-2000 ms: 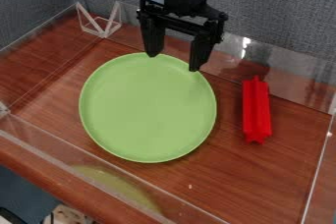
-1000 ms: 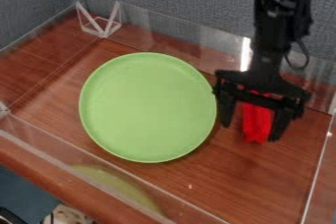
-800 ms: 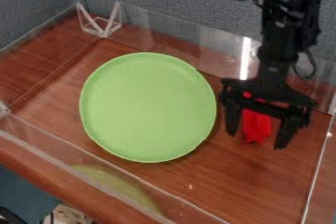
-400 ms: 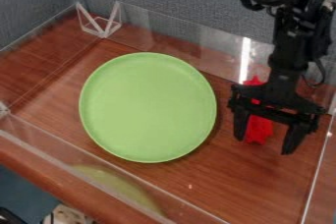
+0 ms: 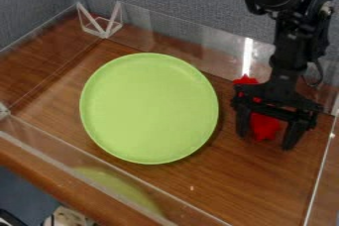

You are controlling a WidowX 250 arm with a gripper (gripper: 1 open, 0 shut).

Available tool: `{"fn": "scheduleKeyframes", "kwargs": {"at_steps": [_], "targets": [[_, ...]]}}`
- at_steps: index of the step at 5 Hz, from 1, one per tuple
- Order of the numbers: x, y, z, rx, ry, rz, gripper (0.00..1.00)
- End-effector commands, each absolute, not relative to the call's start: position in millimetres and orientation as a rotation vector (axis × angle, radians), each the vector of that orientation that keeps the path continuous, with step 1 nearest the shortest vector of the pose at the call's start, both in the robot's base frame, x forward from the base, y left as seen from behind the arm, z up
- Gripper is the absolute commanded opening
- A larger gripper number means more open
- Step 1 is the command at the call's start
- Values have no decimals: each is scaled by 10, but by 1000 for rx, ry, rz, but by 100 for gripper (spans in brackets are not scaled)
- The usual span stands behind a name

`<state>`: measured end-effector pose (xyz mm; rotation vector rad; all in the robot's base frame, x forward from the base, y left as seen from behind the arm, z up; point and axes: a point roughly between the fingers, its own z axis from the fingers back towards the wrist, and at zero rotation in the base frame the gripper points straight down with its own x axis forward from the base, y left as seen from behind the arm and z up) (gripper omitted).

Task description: Put the carrot on the left side

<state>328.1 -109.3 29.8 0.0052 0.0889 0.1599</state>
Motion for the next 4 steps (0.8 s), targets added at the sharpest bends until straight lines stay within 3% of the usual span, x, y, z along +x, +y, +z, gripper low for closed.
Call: {"fn": "scheduleKeyframes", "kwargs": {"at_steps": [1, 4], "targets": [[3454, -1080, 536, -16, 27, 191, 100], [3532, -990, 555, -7, 32, 240, 100]]}}
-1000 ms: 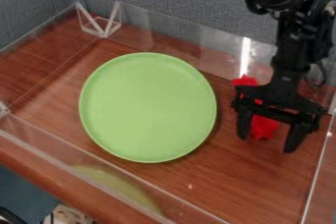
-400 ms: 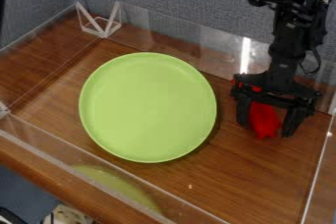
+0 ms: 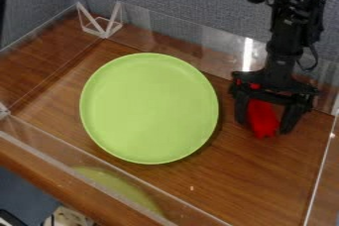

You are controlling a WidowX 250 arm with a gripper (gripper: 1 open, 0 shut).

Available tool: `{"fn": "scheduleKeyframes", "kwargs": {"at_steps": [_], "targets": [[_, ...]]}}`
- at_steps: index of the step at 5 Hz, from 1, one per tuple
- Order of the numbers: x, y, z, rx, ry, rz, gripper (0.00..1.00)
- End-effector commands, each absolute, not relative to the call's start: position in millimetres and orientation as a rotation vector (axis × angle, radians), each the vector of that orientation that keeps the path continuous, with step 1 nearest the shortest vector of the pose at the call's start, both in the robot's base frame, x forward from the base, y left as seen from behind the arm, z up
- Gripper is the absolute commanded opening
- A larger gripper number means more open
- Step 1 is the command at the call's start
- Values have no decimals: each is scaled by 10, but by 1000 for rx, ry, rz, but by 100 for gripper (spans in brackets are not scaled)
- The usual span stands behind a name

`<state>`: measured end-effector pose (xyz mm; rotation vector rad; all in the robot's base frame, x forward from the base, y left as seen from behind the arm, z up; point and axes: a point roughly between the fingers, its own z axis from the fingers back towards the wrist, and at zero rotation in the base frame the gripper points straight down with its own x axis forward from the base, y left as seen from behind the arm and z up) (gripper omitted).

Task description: Put the carrot on the left side

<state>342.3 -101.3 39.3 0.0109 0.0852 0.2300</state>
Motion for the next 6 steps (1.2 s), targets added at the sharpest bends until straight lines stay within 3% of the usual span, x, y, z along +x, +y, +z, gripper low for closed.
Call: {"fn": "scheduleKeyframes", "kwargs": {"at_steps": [1, 3, 6], "targets": [[3532, -978, 557, -5, 34, 249, 100], [3356, -982, 420, 4, 33, 287, 100], [3332, -1022, 438, 18, 32, 137, 100]]}}
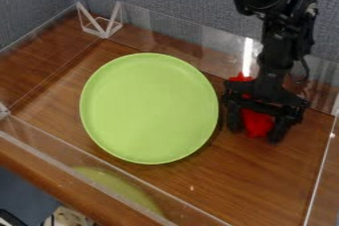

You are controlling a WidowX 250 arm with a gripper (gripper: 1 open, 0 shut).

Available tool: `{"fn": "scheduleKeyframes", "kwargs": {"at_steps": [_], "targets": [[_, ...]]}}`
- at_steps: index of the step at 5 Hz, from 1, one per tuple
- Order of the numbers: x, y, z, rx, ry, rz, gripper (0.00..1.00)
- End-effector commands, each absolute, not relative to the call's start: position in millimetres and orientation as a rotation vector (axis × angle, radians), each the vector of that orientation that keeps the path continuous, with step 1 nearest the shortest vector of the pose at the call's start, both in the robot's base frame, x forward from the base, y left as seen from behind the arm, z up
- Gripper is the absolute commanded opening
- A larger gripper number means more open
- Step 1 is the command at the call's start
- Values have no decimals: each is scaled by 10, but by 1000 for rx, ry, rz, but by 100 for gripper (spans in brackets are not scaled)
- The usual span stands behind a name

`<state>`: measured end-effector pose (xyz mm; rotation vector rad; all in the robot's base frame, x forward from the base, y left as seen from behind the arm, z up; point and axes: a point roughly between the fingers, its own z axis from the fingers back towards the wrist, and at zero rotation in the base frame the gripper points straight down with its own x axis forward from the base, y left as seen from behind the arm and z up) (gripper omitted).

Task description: Put the carrot on the left side

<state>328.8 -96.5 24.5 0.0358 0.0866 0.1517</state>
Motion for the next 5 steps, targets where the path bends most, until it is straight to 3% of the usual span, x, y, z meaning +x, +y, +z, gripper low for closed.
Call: {"fn": "scheduleKeyframes", "kwargs": {"at_steps": [1, 2, 5], "targets": [[3432, -962, 476, 15, 31, 101, 0], [3530, -905, 525, 13, 29, 64, 0], [3514, -770, 439, 5, 26, 100, 0]]}}
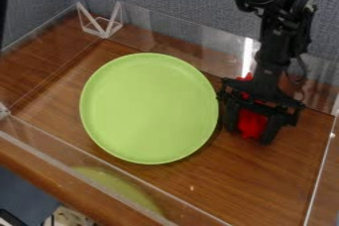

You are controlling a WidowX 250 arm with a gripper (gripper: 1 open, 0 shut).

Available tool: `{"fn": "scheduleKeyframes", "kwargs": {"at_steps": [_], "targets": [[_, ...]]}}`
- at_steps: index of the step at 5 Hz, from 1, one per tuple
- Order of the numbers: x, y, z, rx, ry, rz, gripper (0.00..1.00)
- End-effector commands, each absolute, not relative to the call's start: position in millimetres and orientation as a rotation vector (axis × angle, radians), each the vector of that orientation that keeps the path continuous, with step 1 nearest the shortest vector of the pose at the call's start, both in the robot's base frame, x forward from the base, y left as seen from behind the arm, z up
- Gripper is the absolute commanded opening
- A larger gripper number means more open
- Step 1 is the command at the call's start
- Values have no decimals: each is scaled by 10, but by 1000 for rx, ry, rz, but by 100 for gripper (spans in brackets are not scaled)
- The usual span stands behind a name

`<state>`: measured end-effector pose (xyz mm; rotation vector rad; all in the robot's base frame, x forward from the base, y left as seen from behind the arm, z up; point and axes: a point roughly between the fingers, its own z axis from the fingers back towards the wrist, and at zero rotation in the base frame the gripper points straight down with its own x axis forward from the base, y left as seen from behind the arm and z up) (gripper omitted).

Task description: Put the carrot on the left side

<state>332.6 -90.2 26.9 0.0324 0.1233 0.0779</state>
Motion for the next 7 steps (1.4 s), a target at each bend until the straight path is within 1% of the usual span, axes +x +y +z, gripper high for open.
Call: {"fn": "scheduleKeyframes", "kwargs": {"at_steps": [1, 2, 4, 7], "targets": [[3521, -780, 398, 1, 25, 168, 0], [3528, -789, 357, -2, 24, 236, 0], [3431, -619, 308, -7, 22, 287, 0], [3603, -491, 342, -11, 23, 248, 0]]}}
